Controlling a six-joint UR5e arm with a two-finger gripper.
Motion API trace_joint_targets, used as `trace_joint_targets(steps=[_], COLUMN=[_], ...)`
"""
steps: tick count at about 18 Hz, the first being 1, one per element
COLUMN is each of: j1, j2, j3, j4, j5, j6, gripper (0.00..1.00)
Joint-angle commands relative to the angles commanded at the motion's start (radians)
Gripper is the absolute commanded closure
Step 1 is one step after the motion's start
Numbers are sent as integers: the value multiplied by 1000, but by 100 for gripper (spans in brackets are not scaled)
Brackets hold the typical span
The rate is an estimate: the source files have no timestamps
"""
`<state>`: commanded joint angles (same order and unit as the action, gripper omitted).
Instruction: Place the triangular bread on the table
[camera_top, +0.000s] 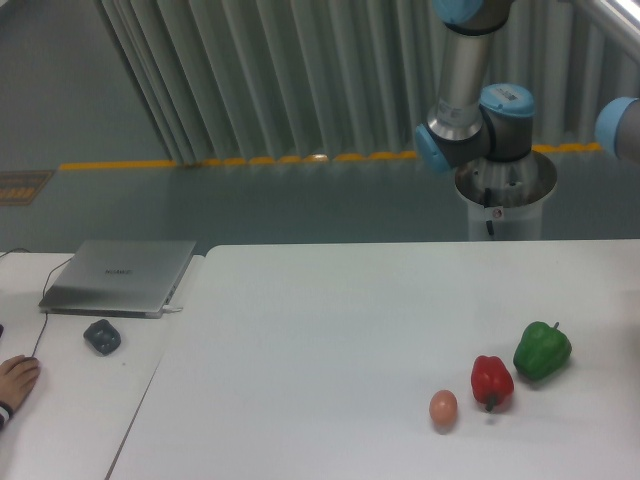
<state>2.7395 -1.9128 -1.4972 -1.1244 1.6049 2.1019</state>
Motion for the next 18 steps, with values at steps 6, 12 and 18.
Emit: trace_joint_targets(steps=[6, 12, 18], j1=[42, 69, 97], j2=[-51, -81, -120], j3=[11, 18, 26], j4=[3, 2, 3], j5=[-29, -72, -123], j6=[-152, -207, -260], gripper=[0, 0, 0])
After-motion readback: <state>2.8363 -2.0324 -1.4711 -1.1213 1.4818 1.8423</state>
